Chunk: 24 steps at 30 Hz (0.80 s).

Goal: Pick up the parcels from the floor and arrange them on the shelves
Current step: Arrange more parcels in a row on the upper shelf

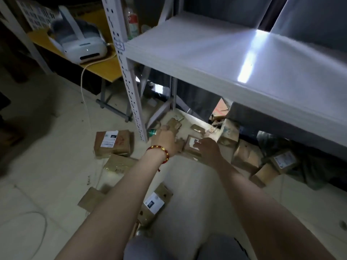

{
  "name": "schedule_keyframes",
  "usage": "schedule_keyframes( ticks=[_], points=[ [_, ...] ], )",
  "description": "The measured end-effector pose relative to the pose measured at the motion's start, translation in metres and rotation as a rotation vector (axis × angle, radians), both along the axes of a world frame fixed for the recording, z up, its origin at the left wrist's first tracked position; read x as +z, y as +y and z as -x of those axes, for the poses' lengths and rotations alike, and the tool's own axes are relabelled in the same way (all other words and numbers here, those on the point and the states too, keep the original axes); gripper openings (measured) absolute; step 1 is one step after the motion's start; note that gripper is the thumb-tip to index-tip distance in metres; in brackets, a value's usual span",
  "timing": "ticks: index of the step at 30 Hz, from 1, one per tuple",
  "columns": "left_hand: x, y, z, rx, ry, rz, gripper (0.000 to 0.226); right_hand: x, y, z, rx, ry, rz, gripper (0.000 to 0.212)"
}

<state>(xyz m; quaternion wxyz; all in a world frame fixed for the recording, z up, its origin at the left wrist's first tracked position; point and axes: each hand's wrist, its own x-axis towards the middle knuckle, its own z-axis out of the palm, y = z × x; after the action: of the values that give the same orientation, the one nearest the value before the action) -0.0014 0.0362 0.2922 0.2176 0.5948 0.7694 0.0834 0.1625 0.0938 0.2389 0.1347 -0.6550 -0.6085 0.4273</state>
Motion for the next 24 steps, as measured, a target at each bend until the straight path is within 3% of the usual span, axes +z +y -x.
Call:
schedule_keyframes(
  ticks=[3,6,11,16,24],
  points=[
    [-0.063,0.027,-0.002,-0.031,0.04,-0.014,0.057,-0.086,0.03,-0.019,-0.089,-0.062,-0.014,0.015],
    [-0.118,0.055,-0.015,-0.043,0.024,-0.058,0.055,-0.159,0.052,-0.037,-0.267,0.065,-0.012,0.028],
    [-0.197,0.079,-0.037,-0.043,-0.081,-0.088,0.05,-0.231,0.07,-0.058,-0.26,0.064,0.009,0.023],
    [-0.26,0.078,-0.043,-0.071,-0.016,-0.009,0.044,-0.265,0.078,-0.092,-0.329,0.098,0.071,0.017],
    [-0.259,0.094,-0.04,-0.088,0.055,-0.048,0.049,-0.294,0.1,-0.086,-0.469,0.212,0.125,0.044]
  ],
)
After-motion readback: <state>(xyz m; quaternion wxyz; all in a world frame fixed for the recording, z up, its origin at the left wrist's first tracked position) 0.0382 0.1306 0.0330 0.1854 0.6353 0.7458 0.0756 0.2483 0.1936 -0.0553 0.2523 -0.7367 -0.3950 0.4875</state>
